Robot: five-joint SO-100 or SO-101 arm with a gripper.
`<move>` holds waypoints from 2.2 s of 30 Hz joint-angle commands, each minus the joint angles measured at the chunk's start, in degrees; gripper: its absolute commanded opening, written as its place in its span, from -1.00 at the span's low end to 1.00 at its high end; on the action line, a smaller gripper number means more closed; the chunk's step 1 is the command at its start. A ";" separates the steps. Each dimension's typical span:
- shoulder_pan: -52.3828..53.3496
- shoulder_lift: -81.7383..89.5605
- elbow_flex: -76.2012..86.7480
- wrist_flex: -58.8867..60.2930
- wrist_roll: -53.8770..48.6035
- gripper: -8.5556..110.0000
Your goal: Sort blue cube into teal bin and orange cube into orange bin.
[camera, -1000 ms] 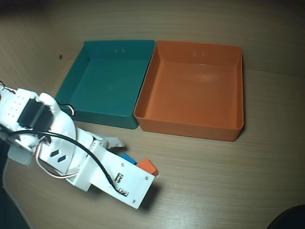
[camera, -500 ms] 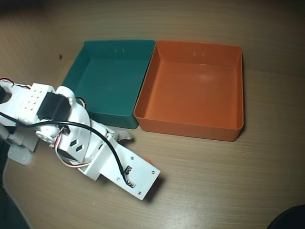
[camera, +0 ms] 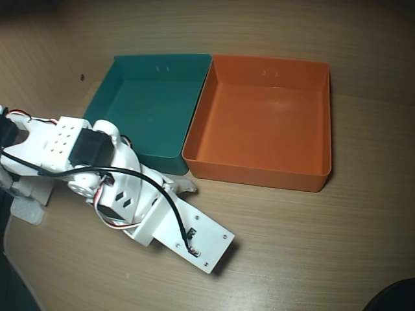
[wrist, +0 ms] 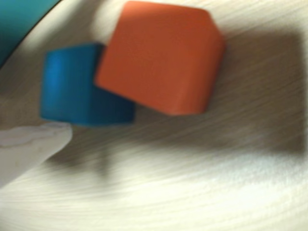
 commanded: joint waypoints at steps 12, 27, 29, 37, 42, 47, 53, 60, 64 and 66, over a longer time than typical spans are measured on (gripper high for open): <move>0.44 -1.49 -4.13 -0.26 -0.70 -0.28; 0.53 -1.58 -3.96 -0.26 -0.62 -0.98; 0.53 -1.58 -3.96 -0.26 -0.62 -0.96; 2.02 1.05 -5.45 -0.44 -0.88 -0.96; 2.29 12.39 -7.12 -0.44 -0.88 -0.96; 1.41 23.38 -6.77 -0.44 -0.88 -0.96; -4.39 31.55 -6.86 -0.44 -1.41 -0.96; -12.92 34.89 -6.68 0.53 -15.29 -0.96; -17.75 34.98 -6.68 0.53 -20.92 -0.96; -20.30 34.98 -6.68 0.53 -22.76 -0.96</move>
